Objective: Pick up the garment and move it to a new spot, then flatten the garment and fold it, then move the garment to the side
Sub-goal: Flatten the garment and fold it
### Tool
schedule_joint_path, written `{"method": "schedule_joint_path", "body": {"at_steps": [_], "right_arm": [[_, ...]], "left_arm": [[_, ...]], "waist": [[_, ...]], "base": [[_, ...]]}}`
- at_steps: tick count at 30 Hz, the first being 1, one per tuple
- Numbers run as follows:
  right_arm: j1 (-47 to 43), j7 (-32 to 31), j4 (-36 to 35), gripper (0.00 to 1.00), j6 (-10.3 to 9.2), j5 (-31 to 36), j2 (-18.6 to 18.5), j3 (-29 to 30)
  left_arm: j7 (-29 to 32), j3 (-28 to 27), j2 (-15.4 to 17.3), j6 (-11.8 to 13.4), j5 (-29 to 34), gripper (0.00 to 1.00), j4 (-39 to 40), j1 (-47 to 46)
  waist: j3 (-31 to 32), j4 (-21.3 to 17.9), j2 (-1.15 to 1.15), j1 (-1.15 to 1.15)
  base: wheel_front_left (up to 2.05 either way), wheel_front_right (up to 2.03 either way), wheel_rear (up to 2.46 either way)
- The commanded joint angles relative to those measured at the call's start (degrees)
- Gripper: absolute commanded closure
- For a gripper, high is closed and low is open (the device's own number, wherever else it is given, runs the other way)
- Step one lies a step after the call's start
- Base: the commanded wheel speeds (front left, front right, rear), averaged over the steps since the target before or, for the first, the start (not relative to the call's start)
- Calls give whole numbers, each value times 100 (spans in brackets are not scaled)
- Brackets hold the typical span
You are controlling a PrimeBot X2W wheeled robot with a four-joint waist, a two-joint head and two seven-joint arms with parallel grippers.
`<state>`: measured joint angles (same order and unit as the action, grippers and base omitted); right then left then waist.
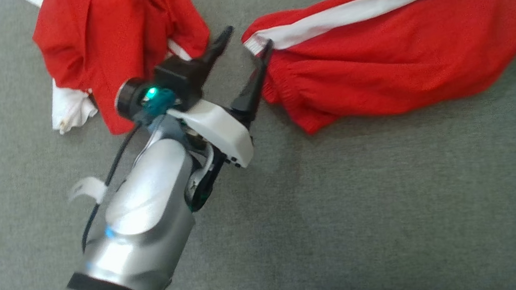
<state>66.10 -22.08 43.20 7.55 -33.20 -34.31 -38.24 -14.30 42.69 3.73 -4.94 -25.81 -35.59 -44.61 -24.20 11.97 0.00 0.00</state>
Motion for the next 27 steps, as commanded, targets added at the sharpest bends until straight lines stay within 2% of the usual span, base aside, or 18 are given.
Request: {"method": "schedule_joint_path", "body": {"at_steps": [1,9,14,20,27], "right_arm": [[-211,406,-70,0,-6,-31,113,184],[-1215,2183,-152,0,-6,-207,864,942],[-2017,2970,-377,0,-6,-124,1235,1498],[-2980,3358,-699,0,-6,248,1625,1961],[-4271,3533,-1300,0,-6,924,2319,2702]], "left_arm": [[-69,-336,161,90,13,0,233,38],[-69,-1211,336,391,97,0,943,739],[-69,-1783,358,504,223,0,1499,1353],[-70,-2186,323,449,414,0,1958,2005],[-70,-2568,223,333,787,0,2433,2937]], "waist": [[203,-145,0,0],[918,-591,0,0],[1351,-809,0,0],[1695,-967,0,0],[2049,-1162,0,0]], "base": [[0,0,0],[0,0,0],[0,0,0],[0,0,0],[0,0,0]]}}
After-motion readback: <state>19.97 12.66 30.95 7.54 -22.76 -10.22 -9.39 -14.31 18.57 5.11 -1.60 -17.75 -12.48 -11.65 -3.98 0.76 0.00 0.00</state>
